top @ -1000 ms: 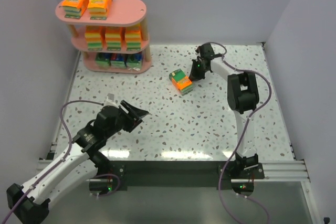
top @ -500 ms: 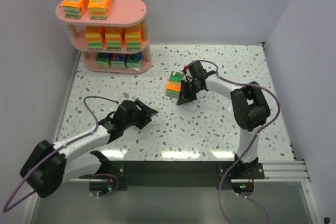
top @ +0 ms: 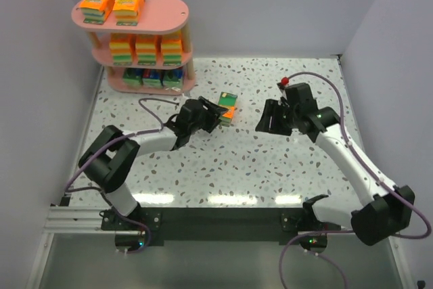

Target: Place and organize the cleaning sponges onto the shelf

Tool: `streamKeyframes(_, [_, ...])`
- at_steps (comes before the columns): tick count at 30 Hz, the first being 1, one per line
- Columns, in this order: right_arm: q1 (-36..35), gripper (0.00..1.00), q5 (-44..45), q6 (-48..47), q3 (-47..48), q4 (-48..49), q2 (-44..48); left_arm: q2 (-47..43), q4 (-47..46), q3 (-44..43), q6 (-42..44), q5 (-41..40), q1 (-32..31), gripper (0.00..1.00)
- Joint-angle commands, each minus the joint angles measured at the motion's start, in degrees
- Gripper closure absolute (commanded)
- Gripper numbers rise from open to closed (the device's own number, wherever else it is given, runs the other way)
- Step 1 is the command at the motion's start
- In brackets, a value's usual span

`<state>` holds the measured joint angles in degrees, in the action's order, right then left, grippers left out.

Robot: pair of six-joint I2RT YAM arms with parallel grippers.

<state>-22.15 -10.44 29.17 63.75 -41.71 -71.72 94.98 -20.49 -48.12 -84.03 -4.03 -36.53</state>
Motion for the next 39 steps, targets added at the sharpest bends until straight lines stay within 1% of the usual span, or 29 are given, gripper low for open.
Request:
streamKeyframes(1, [0.09, 0.43, 2.53, 0.45, -0.99, -7.75, 6.04, 4.24, -1.59, -4.24, -3.16, -1.68, -0.47, 0.37])
streamKeyframes(2, [0.09, 0.39, 2.53, 0.63, -0.99, -8.46, 7.03, 5.03, -0.53, -5.22, -3.16, -1.59, -0.47, 0.37])
streamKeyframes(5, [0.18, 0.35, 2.7, 1.07, -0.99, -10.75, 10.37, 6.62, 1.94, -7.6, -3.95, -2.55, -0.82, 0.38])
streamKeyframes(8, [0.09, 0.33, 3.23, 1.24, -1.69, -11.99, 11.96, 7.41, 4.4, -9.88, -4.56, -3.0, -1.08, 0.38])
streamKeyframes(15, [0.18, 0.32, 3.41, 0.63, -2.31, -13.57, 12.92, 11.19, 6.6, -12.35, -7.02, -3.79, -1.08, 0.38])
streamKeyframes(18, [0.18, 0.31, 3.84, -0.07, -1.52, -14.45, 12.92, 12.42, 7.66, -13.58, -7.64, -2.48, -1.08, 0.39])
streamKeyframes(22, [0.44, 0.3, 4.28, -0.51, -1.43, -15.06, 13.36, 11.11, 9.5, -12.27, -8.17, -2.82, -1.08, 0.38])
streamKeyframes(26, [0.62, 0.3, 4.11, -0.52, -2.48, -14.8, 13.54, 8.91, 8.8, -10.24, -8.87, -2.82, -1.08, 0.38])
streamKeyframes(30, [0.79, 0.29, 3.67, -0.6, -3.01, -14.36, 13.28, 9.52, 8.98, -10.33, -9.13, -2.56, -0.91, 0.37])
streamKeyframes(36, [1.23, 0.29, 3.58, -1.83, -1.78, -14.71, 12.49, 13.39, 8.89, -13.31, -9.84, -2.12, 0.41, 0.37])
streamKeyframes(39, [1.41, 0.29, 3.41, -2.18, -1.78, -14.8, 12.66, 15.67, 10.12, -16.56, -9.93, -1.77, 1.46, 0.37])
